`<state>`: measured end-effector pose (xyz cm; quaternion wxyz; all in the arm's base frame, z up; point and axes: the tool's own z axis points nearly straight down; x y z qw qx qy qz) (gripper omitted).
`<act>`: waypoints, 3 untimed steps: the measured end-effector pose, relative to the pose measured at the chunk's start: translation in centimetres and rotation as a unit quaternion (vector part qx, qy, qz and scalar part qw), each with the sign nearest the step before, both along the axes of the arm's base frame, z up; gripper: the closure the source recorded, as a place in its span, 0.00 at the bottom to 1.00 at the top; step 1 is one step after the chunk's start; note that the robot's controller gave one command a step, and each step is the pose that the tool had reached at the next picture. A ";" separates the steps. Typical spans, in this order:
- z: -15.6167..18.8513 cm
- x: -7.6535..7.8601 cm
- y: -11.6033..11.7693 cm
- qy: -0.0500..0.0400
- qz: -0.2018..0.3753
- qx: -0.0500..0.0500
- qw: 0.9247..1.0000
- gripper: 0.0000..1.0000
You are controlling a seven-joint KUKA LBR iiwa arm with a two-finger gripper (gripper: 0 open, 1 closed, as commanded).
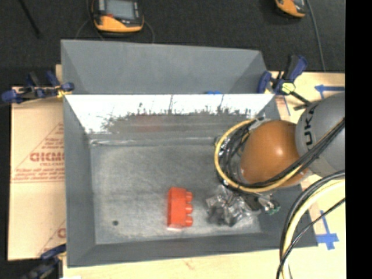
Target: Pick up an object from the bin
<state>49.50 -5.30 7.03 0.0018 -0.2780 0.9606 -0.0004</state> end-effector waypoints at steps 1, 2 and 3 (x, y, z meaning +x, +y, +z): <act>1.2 4.2 -5.7 -0.002 0.070 0.005 0.998 1.00; 9.5 6.2 -6.7 -0.004 0.070 -0.002 0.998 1.00; 16.2 3.7 -4.9 -0.003 0.076 -0.001 0.997 1.00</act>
Offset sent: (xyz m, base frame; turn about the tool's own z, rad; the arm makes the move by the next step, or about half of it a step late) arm 0.0550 -0.0911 0.0146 -0.1597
